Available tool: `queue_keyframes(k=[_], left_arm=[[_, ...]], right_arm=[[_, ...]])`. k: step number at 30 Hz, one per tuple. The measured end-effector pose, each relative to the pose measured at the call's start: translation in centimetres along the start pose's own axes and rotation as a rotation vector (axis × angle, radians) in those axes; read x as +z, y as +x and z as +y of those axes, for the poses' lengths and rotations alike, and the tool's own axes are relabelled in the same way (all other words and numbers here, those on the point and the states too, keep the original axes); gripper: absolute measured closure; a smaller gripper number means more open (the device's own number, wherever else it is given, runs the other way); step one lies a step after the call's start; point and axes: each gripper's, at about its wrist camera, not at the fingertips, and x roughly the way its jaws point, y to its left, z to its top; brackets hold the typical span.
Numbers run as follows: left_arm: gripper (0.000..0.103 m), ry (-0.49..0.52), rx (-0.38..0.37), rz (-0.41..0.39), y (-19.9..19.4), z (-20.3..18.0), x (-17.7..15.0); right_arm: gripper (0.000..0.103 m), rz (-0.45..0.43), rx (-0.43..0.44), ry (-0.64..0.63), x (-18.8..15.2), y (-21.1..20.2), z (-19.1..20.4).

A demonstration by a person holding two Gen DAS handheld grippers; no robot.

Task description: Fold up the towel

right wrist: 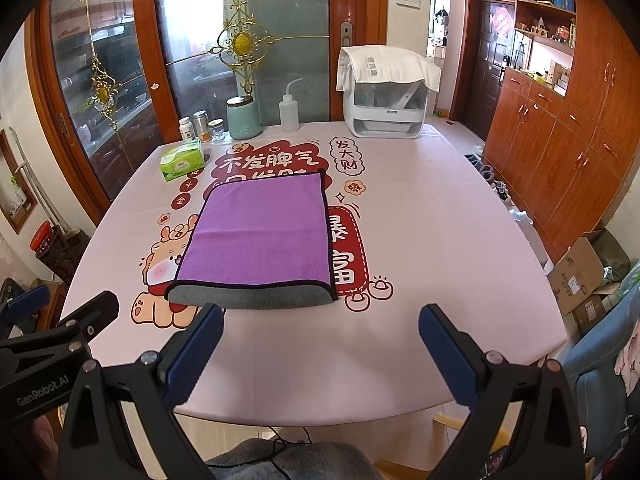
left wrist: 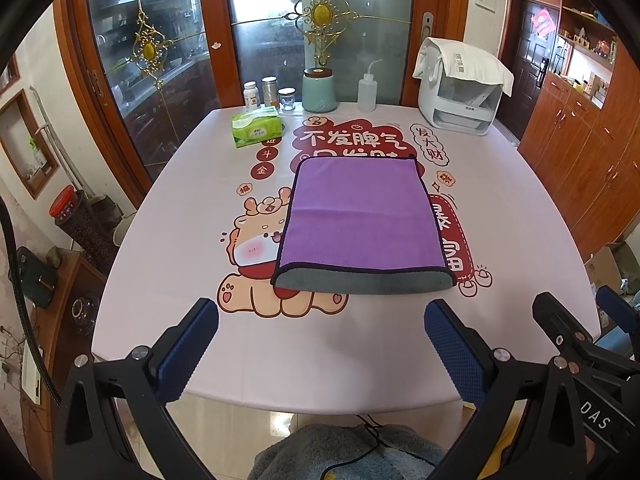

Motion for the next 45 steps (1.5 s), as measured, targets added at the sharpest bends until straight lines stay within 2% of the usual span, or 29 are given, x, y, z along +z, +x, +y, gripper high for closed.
queue_keyframes(k=[8, 17, 26, 30, 36, 42, 45], left_arm=[[0.001, -0.045, -0.012, 0.029, 2.5, 0.9, 0.5], [0.001, 0.013, -0.013, 0.052, 5.6, 0.3, 0.8], [0.001, -0.103, 0.021, 0.120, 8.4, 1.7, -0.1], [0.001, -0.131, 0.046, 0.126, 9.2, 2.2, -0.9], [0.001, -0.096, 0.090, 0.117, 10.0, 2.2, -1.0], [0.001, -0.032, 0.014, 0.150, 11.4, 2.5, -0.2], [0.001, 0.015, 0.015, 0.160, 12.6, 3.0, 0.6]], right_arm=[[0.004, 0.012, 0.012, -0.024, 0.5, 1.6, -0.5], [0.004, 0.034, 0.060, -0.101, 0.7, 4.5, -1.5], [0.004, 0.075, 0.143, -0.195, -0.1, 7.4, -2.5], [0.004, 0.089, 0.164, -0.213, -0.2, 8.6, -2.8], [0.004, 0.121, 0.172, -0.218, -0.2, 10.6, -3.2], [0.006, 0.148, 0.173, -0.216, -0.1, 12.6, -3.7], [0.011, 0.165, 0.167, -0.217, 0.1, 13.9, -3.6]])
